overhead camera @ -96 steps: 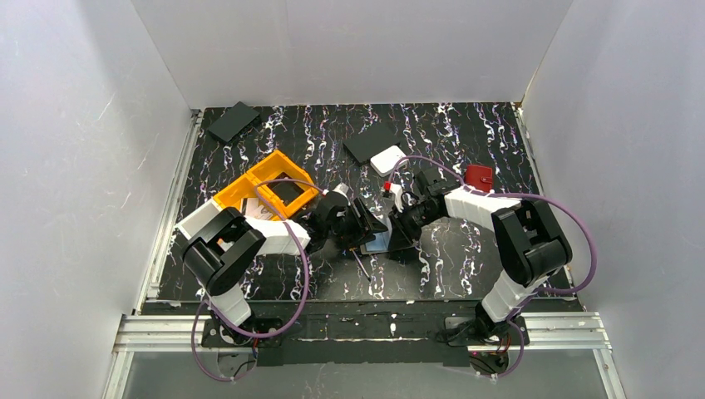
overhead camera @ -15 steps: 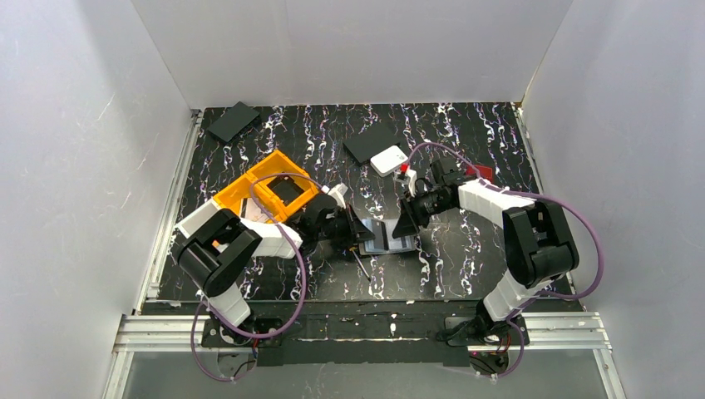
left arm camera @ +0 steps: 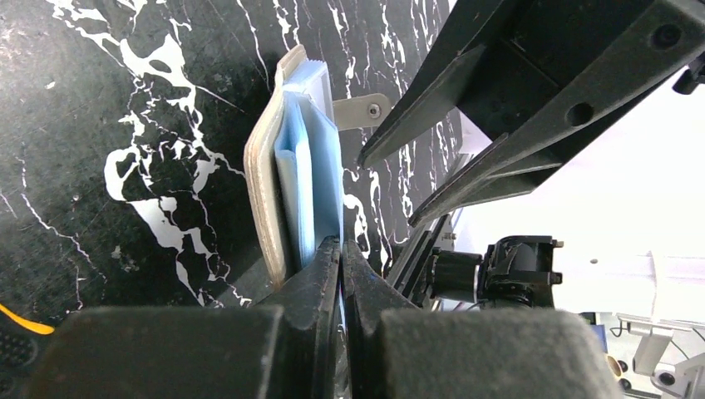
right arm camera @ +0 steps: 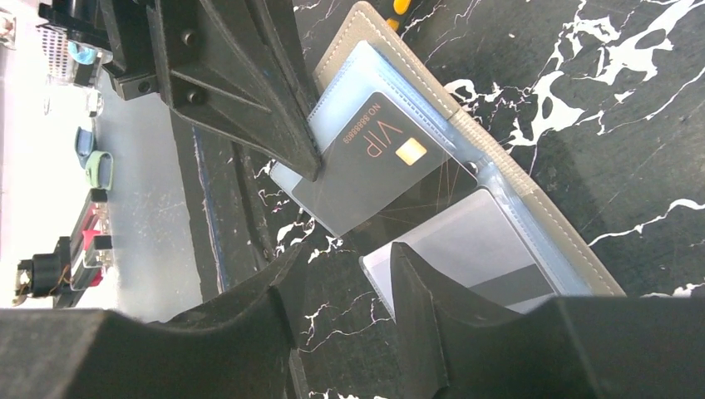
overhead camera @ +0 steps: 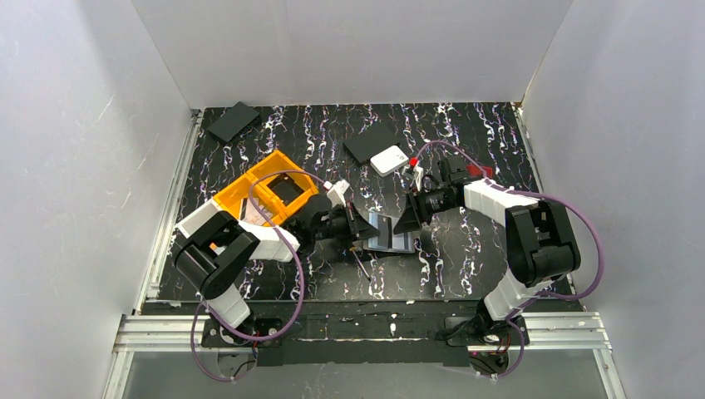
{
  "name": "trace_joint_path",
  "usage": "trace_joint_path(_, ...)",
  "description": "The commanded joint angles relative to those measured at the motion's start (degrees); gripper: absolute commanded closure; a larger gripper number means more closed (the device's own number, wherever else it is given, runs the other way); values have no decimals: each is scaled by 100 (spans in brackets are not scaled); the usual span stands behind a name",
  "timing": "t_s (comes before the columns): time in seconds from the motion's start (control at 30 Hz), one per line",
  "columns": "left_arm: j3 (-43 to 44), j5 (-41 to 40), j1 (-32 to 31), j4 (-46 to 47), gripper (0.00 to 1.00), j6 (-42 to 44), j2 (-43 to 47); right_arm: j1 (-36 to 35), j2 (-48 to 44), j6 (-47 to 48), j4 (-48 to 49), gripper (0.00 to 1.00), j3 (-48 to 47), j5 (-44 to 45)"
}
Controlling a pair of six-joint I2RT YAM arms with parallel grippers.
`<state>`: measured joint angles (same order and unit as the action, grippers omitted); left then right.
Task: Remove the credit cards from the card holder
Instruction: Remove the credit card from the card holder.
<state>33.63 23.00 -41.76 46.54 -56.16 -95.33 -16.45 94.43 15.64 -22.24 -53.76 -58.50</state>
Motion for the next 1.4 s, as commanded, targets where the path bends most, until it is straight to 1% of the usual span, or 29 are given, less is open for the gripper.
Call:
trace_joint_path(0.0, -5, 64, -6, 481, 100, -82, 278, 106, -222, -176, 198, 49, 57, -295)
trace_joint_path(0.27, 13, 43, -40, 743, 100, -193, 215, 332, -263, -631, 652, 47, 249, -400)
trace_joint_path(0.53, -198, -50, -51, 1375, 100, -420, 120, 394, -108, -1156, 1178, 43, 418, -681)
trace_joint_path(0.8, -156, -16, -51, 1483, 100, -519, -308, 464, 51, -1414, 1402, 41, 471, -676)
trace_joint_path(0.97, -92, -178, -47, 1028, 100, -558, -576, 510, -12, -1397, 1407, 41, 497, -372)
trace_joint_path(1.13, 20, -270, -52, 552, 100, -601, -712, 537, 61, -1389, 1379, 41, 493, -281)
trace_joint_path(1.37, 328, -240, -59, -168, 87, -462, -784, 537, 101, -1379, 1348, 41, 474, -224)
